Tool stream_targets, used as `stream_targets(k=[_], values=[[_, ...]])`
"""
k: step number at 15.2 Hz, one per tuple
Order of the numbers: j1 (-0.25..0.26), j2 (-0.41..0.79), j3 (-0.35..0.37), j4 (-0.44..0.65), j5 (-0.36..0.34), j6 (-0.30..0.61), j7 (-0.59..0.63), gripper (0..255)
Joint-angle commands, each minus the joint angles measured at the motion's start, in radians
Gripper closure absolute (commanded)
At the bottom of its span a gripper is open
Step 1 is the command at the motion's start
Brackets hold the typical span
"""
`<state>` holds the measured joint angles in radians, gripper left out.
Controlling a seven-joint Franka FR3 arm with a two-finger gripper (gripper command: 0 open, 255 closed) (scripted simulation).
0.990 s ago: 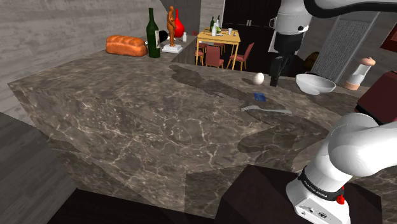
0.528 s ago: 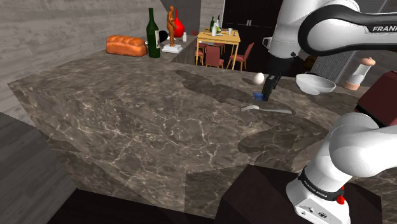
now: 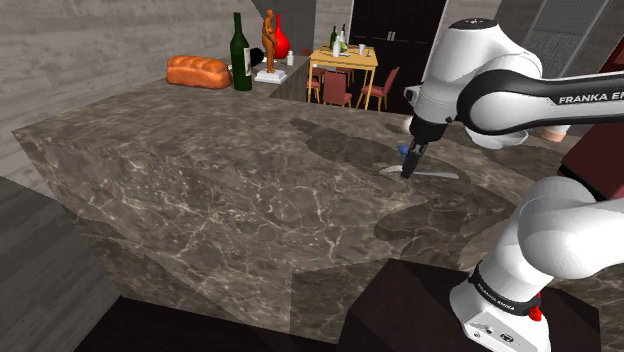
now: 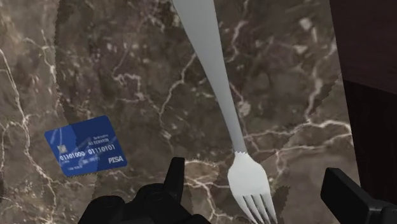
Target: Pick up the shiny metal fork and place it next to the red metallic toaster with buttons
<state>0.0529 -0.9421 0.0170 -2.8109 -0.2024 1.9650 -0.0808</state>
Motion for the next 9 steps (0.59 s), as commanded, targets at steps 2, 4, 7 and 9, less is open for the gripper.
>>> stream_targets(k=[2,4,7,9], values=[[-0.007,0.016,-0.008,-0.041,-0.011,0.06,0.003,0],[-0.007,0.016,-0.008,-0.041,-0.011,0.06,0.003,0],[-0.007,0.016,-0.008,-0.041,-0.011,0.06,0.003,0],[-0.007,0.016,-0.008,-0.041,-0.011,0.06,0.003,0]])
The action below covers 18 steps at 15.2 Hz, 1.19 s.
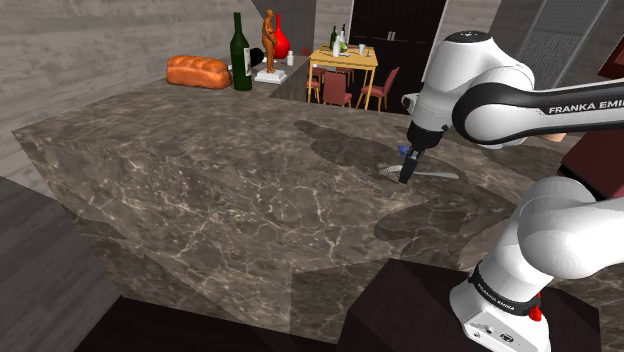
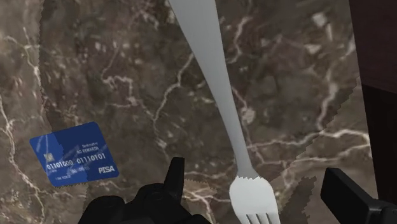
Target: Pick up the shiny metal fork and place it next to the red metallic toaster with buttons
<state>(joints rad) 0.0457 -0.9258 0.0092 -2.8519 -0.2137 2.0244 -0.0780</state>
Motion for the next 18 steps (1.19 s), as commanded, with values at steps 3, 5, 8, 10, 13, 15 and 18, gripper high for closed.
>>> stream_targets(k=[3,5,8,10,13,15,18], values=[[0.0,0.0,0.0,0.0,0.0,0.0,0.0,255],[0.0,-0.002,0.0,-0.001,0.0,-0.001,0.0,255],[0.0,-0.003,0.0,-0.002,0.0,-0.001,0.0,255],[0.0,-0.003,0.0,-0.003,0.0,-0.001,0.0,255],[0.001,-0.006,0.0,0.024,0.003,-0.029,-0.005,255],[0.003,-0.011,0.001,0.049,0.006,-0.058,-0.011,255],[0.004,-0.015,0.002,0.087,0.01,-0.1,-0.018,255]])
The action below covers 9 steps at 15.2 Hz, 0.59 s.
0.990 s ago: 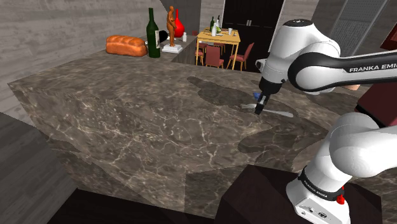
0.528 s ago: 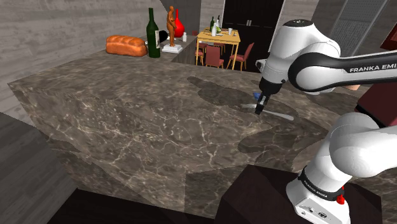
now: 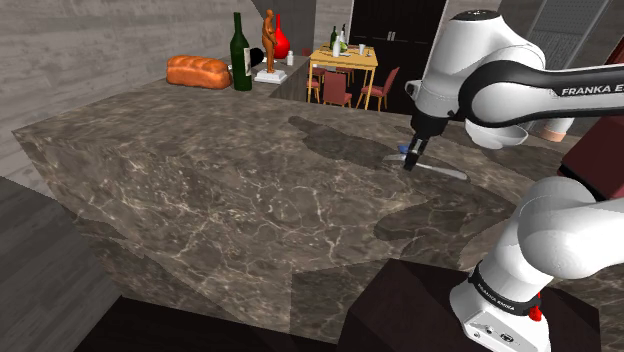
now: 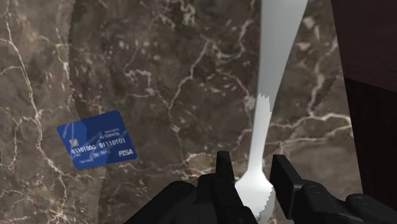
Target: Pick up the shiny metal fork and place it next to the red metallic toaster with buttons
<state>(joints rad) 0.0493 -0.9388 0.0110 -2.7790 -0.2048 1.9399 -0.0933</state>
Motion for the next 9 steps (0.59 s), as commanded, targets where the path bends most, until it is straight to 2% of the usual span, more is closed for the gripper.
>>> stream_targets(k=[1,9], values=[[0.001,-0.003,0.0,0.027,0.003,-0.029,-0.006,255],[0.002,0.001,0.003,0.135,0.011,-0.132,-0.025,255]])
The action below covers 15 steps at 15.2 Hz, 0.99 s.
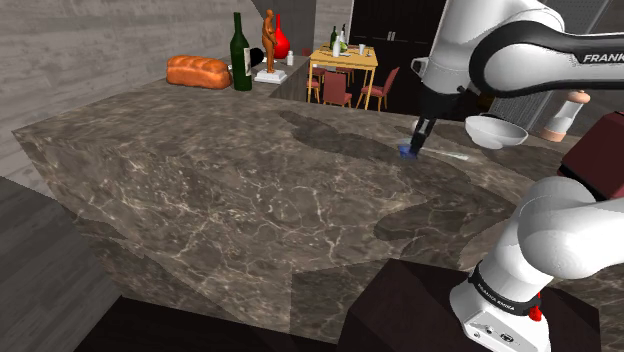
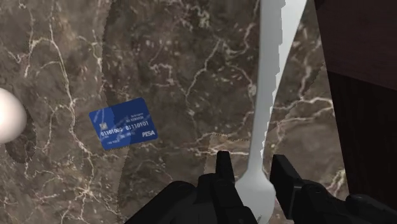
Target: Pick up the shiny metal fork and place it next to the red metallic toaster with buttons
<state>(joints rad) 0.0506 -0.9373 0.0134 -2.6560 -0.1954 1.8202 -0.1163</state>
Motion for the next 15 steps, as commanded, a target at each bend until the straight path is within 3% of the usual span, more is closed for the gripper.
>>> stream_targets(k=[1,15], values=[[0.0,0.001,0.002,0.026,0.002,-0.025,-0.004,255],[-0.002,0.045,0.007,0.237,0.011,-0.19,-0.034,255]])
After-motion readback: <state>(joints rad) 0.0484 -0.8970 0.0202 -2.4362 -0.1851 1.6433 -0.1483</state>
